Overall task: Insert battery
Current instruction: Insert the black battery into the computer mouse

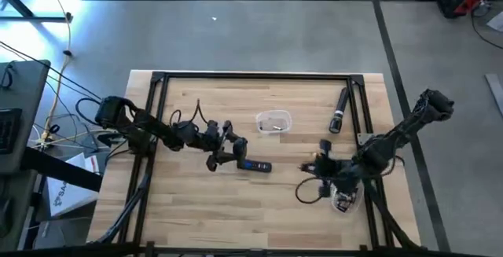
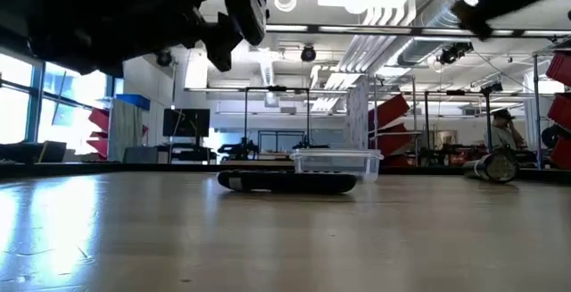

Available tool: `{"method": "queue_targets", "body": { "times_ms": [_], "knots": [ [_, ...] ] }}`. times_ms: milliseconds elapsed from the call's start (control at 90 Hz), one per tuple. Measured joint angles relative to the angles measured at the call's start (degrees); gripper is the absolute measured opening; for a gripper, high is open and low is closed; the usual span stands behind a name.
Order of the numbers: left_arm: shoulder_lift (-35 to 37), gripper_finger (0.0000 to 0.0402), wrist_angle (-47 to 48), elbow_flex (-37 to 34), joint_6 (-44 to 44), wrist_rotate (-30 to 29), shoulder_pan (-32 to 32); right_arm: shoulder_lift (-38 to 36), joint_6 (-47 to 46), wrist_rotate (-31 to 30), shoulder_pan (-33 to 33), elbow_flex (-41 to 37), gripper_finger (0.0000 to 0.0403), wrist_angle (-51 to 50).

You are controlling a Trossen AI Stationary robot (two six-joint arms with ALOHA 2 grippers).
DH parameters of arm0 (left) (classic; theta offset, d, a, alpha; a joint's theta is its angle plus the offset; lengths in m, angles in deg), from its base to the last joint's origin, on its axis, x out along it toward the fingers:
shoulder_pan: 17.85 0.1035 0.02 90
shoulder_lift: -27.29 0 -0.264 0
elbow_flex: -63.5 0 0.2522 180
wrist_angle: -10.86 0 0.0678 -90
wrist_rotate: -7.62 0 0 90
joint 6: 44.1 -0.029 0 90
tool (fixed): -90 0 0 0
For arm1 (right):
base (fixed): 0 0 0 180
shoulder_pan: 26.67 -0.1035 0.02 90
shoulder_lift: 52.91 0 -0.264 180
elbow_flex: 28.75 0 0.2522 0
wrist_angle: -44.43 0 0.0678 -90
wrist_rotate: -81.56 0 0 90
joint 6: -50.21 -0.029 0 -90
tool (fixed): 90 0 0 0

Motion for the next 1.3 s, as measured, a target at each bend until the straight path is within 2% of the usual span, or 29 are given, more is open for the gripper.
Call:
{"method": "queue_targets", "body": {
  "times_ms": [156,333,411,522,778,1078,1300],
  "knots": [
    [0.0,0.0252,-3.2,0.0,2.6,4.2,0.0,1.2,17.3,4.3,6.7,0.0,0.0002,12.4],
    [0.1,0.0252,-2.6,0.0,3.8,6.0,0.1,3.7,25.8,14.1,12.5,0.0,0.0002,23.1],
    [0.1,0.0252,3.6,0.0,3.8,5.2,0.6,5.7,26.1,17.7,14.5,0.0,0.0002,25.6],
    [0.0,0.0252,13.6,0.0,3.8,0.8,0.8,10.1,24.0,21.1,16.1,0.0,0.0002,27.2],
    [0.0,0.0252,26.4,0.0,4.2,-0.8,-1.3,23.8,19.4,21.9,16.1,0.0,0.0002,36.4],
    [0.0,0.0252,34.4,0.0,5.4,-0.7,-8.1,36.4,17.8,23.3,14.7,0.0,0.0002,57.5],
    [0.0,0.0252,38.8,0.0,5.4,-4.0,-11.3,44.4,17.2,25.7,13.9,6.0,0.0002,59.5]
  ]
}}
